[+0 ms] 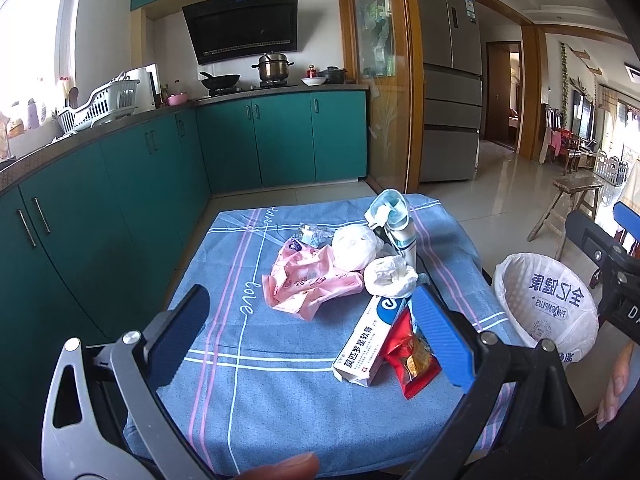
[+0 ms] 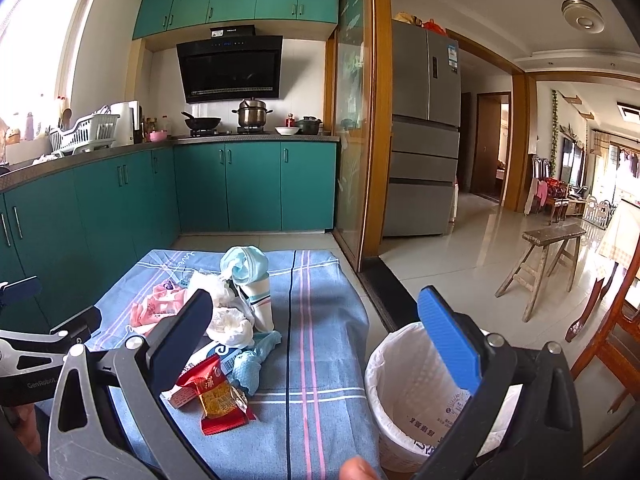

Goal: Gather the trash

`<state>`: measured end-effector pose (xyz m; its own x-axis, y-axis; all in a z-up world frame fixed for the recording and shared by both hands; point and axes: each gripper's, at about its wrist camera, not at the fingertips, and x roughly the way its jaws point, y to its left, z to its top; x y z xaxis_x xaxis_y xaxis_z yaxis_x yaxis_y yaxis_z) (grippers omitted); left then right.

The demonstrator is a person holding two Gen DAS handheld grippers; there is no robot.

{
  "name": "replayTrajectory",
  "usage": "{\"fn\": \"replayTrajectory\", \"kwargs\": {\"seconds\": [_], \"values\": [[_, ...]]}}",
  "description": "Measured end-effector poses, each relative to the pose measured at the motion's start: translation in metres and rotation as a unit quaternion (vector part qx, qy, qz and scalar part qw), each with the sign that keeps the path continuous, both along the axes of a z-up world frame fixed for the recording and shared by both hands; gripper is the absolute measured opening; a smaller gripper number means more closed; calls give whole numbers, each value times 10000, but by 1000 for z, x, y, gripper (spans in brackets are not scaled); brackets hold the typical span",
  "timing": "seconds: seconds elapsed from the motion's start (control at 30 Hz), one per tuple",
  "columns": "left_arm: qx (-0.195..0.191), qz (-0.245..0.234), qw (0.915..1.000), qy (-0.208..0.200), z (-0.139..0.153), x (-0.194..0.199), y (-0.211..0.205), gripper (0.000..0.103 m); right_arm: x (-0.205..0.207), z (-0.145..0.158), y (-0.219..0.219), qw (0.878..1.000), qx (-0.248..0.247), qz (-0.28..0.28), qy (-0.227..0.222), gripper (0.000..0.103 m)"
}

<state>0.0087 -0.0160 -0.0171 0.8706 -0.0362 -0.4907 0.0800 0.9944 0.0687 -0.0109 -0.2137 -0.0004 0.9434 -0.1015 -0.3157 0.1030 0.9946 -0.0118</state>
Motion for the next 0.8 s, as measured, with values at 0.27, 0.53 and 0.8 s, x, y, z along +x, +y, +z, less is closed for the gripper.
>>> {"fn": "replayTrajectory", "kwargs": {"seconds": [0.27, 0.53, 0.8], "values": [[-106, 78, 9998, -149, 6, -2, 5, 100, -3, 5, 1, 10000, -26, -17, -89, 100], [-111, 4, 9997, -222, 9, -3, 4, 100, -3, 6, 0, 9999, -57, 9, -95, 100], [-226, -53, 9994, -247, 10, -2, 8, 100, -4, 7, 1, 9999, -37, 34, -97, 100]]}}
